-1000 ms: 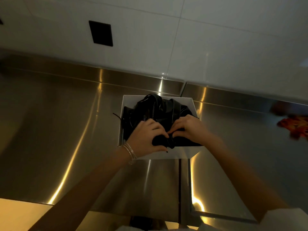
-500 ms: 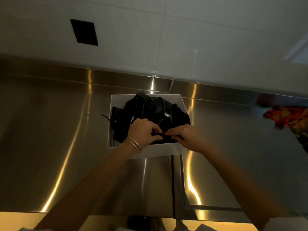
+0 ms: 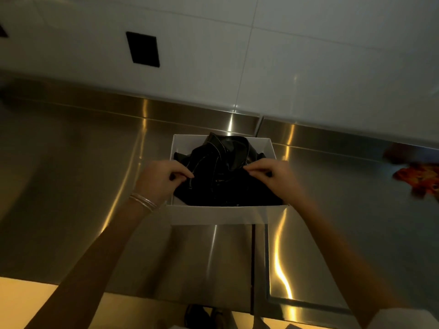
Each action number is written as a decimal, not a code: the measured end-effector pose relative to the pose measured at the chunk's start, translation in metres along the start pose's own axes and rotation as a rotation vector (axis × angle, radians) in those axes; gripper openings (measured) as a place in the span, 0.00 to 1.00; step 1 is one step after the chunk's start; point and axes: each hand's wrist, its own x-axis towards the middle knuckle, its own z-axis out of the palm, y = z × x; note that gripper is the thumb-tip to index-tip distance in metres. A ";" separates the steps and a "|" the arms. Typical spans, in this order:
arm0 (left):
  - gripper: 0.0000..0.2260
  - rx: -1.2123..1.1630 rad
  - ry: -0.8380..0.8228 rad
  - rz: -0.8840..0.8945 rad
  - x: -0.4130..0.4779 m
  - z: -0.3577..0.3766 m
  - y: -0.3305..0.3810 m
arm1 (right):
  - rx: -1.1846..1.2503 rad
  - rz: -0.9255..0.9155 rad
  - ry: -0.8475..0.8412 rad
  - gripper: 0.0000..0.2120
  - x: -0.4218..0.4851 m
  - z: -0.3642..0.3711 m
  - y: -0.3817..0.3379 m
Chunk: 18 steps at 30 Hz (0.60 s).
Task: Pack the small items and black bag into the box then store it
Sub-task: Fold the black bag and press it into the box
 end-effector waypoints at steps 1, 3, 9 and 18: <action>0.10 -0.010 0.119 -0.023 -0.001 -0.010 -0.011 | -0.017 -0.017 0.026 0.12 0.006 -0.001 -0.003; 0.12 0.011 0.242 -0.131 -0.001 -0.026 -0.034 | -0.063 -0.054 0.023 0.13 0.020 0.001 -0.011; 0.16 -0.122 -0.012 -0.349 0.011 -0.016 -0.052 | -0.302 -0.186 -0.055 0.22 0.068 0.037 -0.034; 0.07 -0.061 0.096 -0.269 0.044 0.014 -0.040 | -0.288 -0.020 -0.158 0.27 0.102 0.051 -0.022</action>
